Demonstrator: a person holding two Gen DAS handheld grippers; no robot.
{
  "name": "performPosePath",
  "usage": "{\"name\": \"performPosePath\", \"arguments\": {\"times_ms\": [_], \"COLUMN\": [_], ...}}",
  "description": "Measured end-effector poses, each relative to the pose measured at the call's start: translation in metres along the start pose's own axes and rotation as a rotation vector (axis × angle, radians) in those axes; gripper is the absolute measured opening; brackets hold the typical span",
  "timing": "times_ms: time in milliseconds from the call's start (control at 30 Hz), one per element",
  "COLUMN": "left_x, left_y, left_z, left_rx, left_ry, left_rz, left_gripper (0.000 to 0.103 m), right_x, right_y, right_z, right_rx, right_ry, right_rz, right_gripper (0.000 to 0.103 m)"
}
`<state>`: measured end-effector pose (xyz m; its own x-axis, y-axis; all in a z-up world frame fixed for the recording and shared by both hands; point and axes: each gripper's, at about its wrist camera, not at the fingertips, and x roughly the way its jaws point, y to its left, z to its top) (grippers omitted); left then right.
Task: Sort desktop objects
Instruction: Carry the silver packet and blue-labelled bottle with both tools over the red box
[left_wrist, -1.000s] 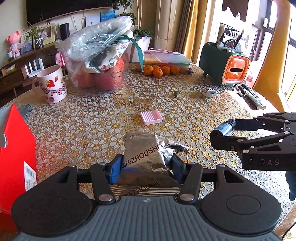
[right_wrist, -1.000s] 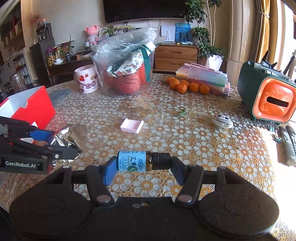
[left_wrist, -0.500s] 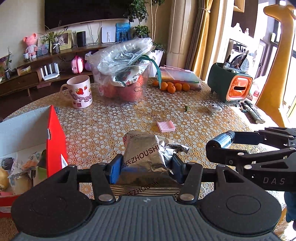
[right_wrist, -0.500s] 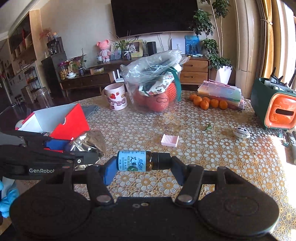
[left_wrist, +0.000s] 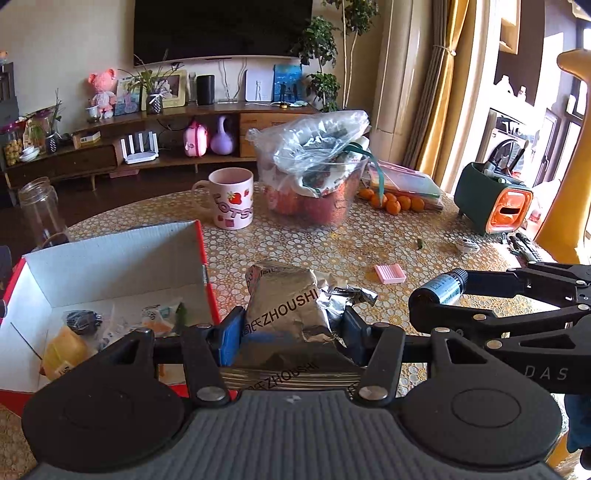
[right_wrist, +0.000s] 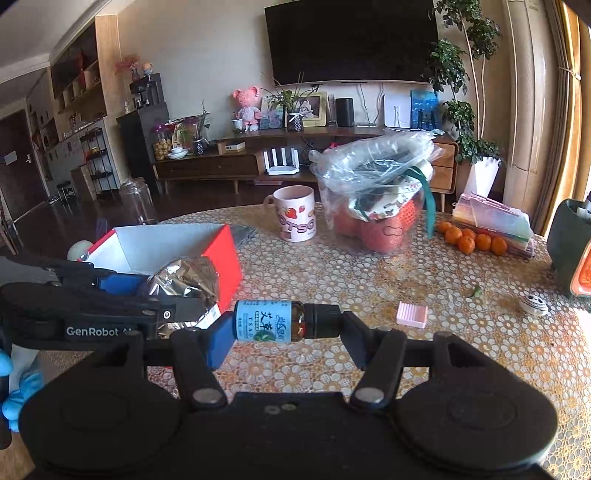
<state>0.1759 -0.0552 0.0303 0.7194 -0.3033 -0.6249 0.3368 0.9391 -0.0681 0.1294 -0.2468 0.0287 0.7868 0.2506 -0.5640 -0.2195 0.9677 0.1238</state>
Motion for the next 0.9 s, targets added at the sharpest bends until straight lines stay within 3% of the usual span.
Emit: {"name": "performPosePath", "arguments": {"times_ms": [600, 900], "left_x": [-0.021, 0.0], "left_y": [0.123, 0.178], "left_z": [0.001, -0.002], "left_rx": [-0.055, -0.088], "left_ry": [-0.028, 0.034], "left_rz": [0.16, 0.215], "left_gripper": [0.055, 0.055], "right_x": [0.067, 0.112], "right_y": [0.096, 0.131], "right_z": [0.04, 0.049], "right_rx": [-0.092, -0.153], "right_ry": [0.013, 0.074], "right_rz": [0.119, 0.149], "right_gripper": [0.061, 0.061]}}
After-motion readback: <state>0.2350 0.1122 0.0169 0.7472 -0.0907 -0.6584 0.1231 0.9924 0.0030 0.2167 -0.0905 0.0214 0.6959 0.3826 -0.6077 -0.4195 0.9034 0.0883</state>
